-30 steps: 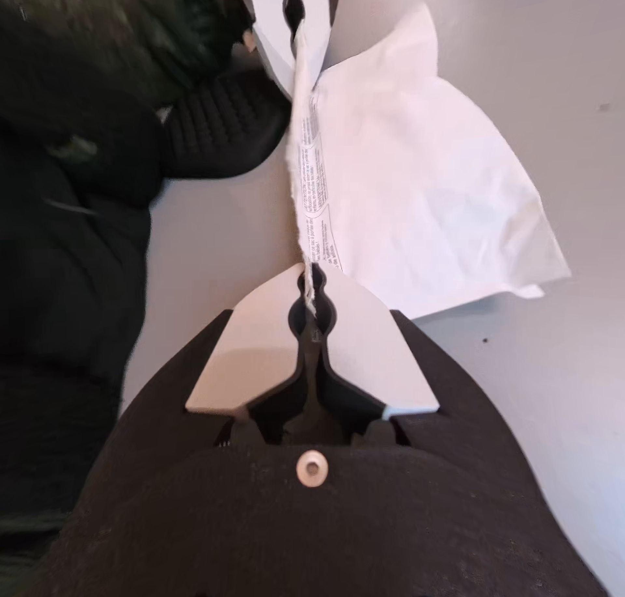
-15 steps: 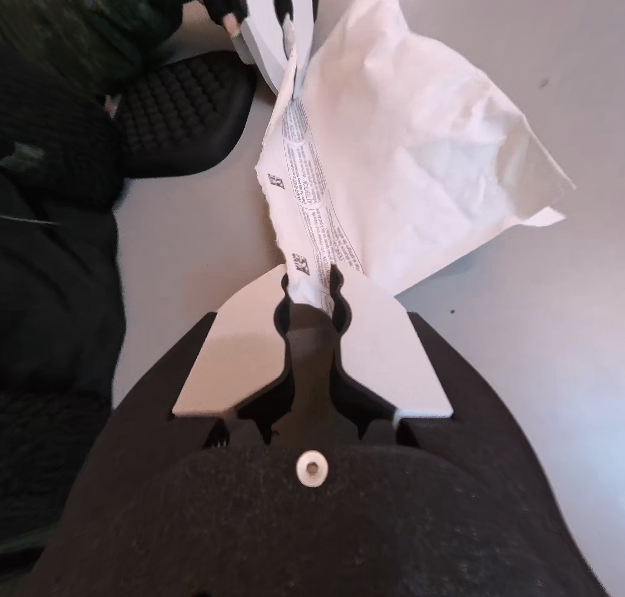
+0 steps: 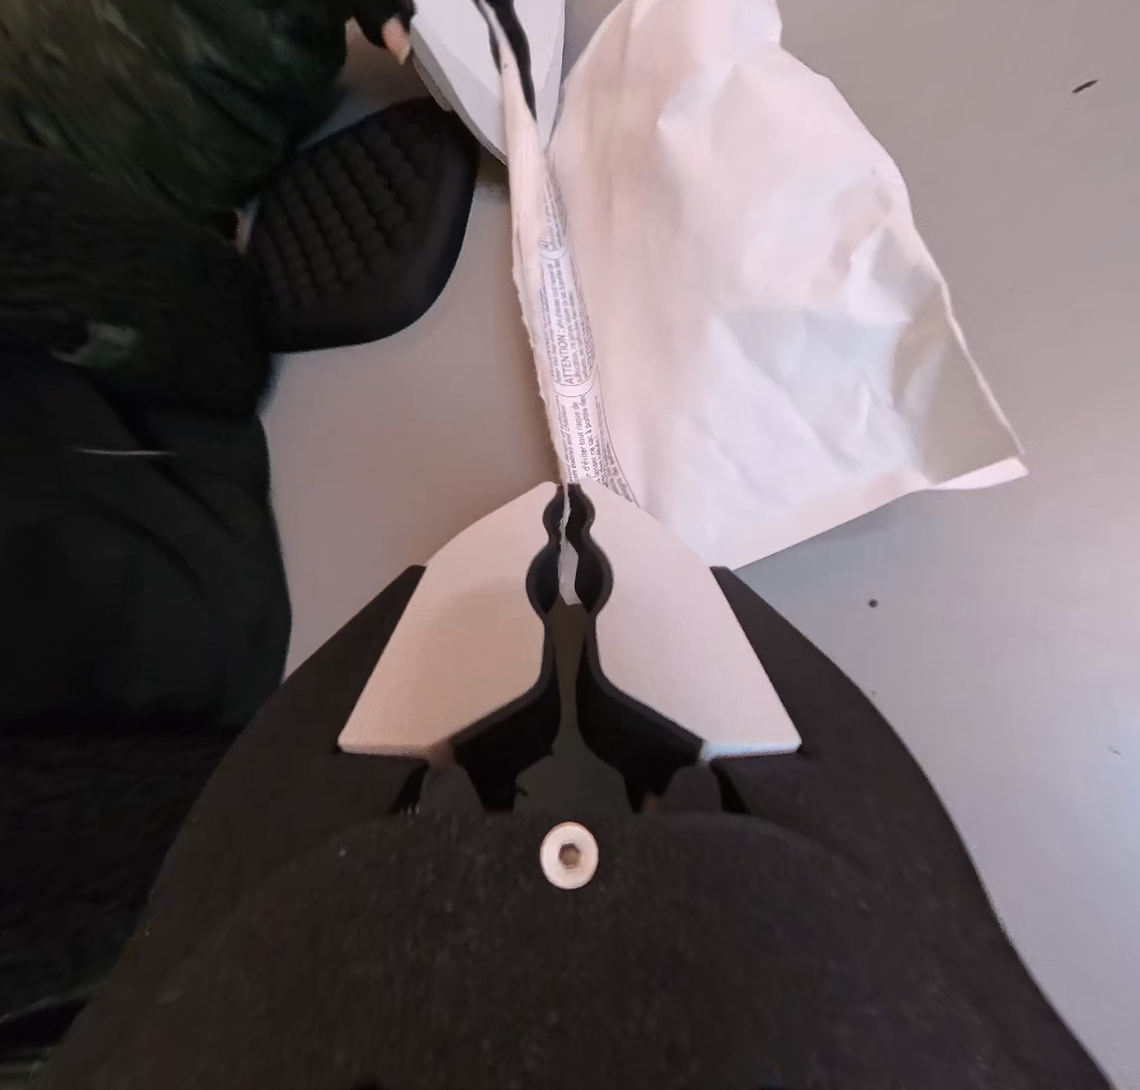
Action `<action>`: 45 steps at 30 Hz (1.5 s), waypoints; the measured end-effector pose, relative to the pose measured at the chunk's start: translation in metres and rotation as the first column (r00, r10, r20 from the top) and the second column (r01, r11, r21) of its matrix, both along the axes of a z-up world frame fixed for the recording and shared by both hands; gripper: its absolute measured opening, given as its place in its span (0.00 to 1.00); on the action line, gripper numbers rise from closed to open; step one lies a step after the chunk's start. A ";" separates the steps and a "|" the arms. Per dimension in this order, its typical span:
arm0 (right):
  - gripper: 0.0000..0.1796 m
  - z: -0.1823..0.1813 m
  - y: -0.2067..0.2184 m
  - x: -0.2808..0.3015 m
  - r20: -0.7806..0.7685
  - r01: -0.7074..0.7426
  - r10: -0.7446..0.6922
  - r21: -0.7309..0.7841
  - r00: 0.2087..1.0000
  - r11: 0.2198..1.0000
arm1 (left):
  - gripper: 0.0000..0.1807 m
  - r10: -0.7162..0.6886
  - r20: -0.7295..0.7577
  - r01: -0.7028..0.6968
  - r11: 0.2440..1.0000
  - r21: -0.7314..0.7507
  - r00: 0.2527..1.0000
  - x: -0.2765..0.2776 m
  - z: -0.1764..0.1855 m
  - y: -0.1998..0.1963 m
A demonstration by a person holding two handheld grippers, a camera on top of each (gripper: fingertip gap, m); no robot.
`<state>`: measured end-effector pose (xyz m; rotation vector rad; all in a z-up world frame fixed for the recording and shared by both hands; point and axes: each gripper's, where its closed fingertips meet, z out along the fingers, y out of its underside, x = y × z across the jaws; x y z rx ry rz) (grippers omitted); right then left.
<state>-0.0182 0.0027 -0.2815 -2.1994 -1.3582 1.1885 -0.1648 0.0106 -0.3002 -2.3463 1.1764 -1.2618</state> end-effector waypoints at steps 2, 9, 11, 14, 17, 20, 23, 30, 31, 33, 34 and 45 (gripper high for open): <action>0.00 0.000 -0.001 -0.001 -0.013 0.009 -0.010 -0.061 1.000 0.998 | 0.07 -0.015 0.001 0.015 0.994 0.105 1.000 -0.001 0.005 0.000; 0.00 0.001 0.000 0.001 -0.051 0.030 -0.039 -0.160 0.998 0.987 | 0.08 -0.019 0.053 -0.004 0.918 0.396 0.998 0.003 0.024 0.008; 0.00 0.001 -0.001 0.003 -0.061 0.030 -0.042 -0.185 0.997 0.982 | 0.03 -0.020 0.076 -0.013 0.911 0.411 0.997 0.004 0.028 0.008; 0.00 0.004 -0.002 0.006 -0.084 0.037 -0.056 -0.215 0.995 0.976 | 0.00 -0.023 0.133 -0.016 0.959 0.283 0.991 0.006 0.033 0.000; 0.00 0.003 -0.005 0.007 -0.087 0.028 -0.050 -0.237 0.995 0.971 | 0.00 0.042 0.154 -0.052 0.997 0.063 0.987 0.007 0.026 -0.004; 0.00 0.000 -0.008 0.005 -0.077 0.021 -0.041 -0.253 0.996 0.967 | 0.01 0.115 0.146 -0.091 0.982 -0.165 0.982 0.006 0.012 -0.006; 0.00 -0.004 -0.010 0.004 -0.074 0.019 -0.040 -0.272 0.996 0.962 | 0.00 0.125 0.121 -0.096 0.970 -0.222 0.985 0.004 0.005 -0.007; 0.00 -0.008 -0.011 0.004 -0.053 0.022 -0.038 -0.283 0.998 0.959 | 0.06 0.062 0.073 -0.064 0.998 0.016 0.995 -0.001 0.006 -0.006; 0.00 -0.008 -0.012 0.003 -0.054 0.020 -0.037 -0.286 0.998 0.958 | 0.06 0.053 0.077 -0.059 0.995 0.078 0.996 -0.002 0.008 -0.005; 0.00 -0.010 -0.012 0.003 -0.048 0.021 -0.037 -0.290 0.998 0.957 | 0.08 0.031 0.083 -0.046 0.981 0.187 0.996 -0.002 0.014 -0.004; 0.00 -0.009 -0.012 0.003 -0.050 0.022 -0.038 -0.292 0.998 0.956 | 0.09 0.022 0.085 -0.042 0.970 0.239 0.996 -0.001 0.018 -0.004; 0.00 -0.008 -0.011 0.003 -0.057 0.026 -0.045 -0.290 0.997 0.957 | 0.03 -0.042 0.040 0.007 0.775 0.631 0.998 -0.002 0.038 -0.003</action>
